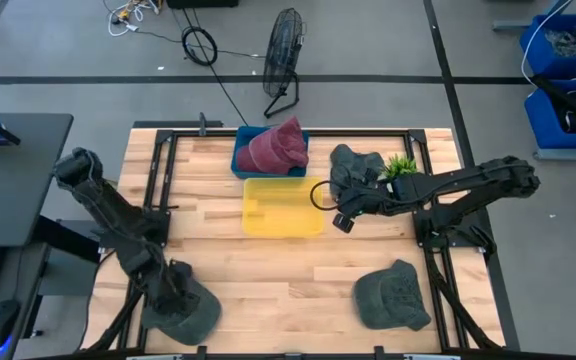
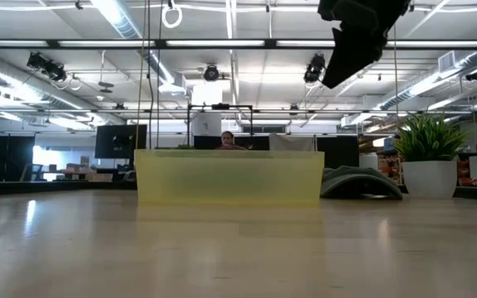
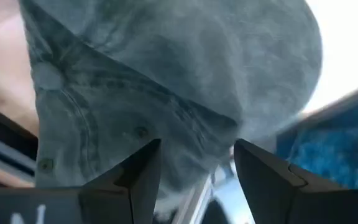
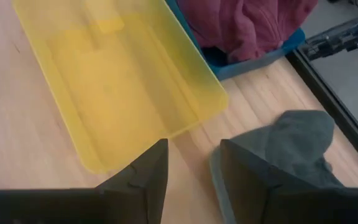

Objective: Pick & Place hat
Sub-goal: Put the left grey cap into the yellow bin

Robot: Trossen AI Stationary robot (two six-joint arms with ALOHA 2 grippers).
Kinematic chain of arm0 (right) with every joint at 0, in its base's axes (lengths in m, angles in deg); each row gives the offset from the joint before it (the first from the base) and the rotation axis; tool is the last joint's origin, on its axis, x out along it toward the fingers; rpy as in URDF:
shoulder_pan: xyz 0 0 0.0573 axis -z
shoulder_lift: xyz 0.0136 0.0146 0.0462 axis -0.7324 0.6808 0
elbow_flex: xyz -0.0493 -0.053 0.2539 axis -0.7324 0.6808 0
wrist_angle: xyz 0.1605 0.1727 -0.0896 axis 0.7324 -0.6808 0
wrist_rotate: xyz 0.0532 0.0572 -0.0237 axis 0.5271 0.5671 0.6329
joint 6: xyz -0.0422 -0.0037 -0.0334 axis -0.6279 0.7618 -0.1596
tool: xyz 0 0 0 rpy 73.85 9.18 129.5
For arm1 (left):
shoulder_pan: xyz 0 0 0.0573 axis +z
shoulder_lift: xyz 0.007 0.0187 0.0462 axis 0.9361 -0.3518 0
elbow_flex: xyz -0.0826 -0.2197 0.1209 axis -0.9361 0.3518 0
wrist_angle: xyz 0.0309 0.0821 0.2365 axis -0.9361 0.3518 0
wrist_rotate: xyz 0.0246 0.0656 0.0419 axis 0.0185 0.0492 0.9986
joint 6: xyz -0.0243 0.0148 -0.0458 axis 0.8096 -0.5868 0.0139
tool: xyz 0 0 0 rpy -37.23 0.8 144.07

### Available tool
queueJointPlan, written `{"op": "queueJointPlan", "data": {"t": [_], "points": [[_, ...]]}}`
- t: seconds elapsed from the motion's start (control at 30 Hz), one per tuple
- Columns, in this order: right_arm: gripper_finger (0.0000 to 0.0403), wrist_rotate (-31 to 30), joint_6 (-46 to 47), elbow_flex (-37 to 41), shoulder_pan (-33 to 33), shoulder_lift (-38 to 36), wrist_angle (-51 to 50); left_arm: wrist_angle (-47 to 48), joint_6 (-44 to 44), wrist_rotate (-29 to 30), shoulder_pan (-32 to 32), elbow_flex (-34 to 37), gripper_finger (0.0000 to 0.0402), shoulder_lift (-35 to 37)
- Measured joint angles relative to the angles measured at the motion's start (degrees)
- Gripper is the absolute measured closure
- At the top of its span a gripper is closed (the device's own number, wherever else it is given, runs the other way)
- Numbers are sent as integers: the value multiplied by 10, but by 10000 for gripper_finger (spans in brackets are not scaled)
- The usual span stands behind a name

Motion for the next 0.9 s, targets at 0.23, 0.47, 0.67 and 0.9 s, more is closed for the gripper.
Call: {"op": "queueJointPlan", "data": {"t": [0.23,0.47,0.67,0.9], "points": [[254,0,-40,0,1,0,43,-17,59,46,-40,-3,197,-76],[254,-11,-55,0,2,0,71,-33,-22,38,-33,-3,197,-113],[254,-12,-65,0,2,0,77,-35,-106,41,-33,-2,218,-116],[254,-13,-72,0,2,0,80,-59,-157,38,-21,-1,358,-116]]}}
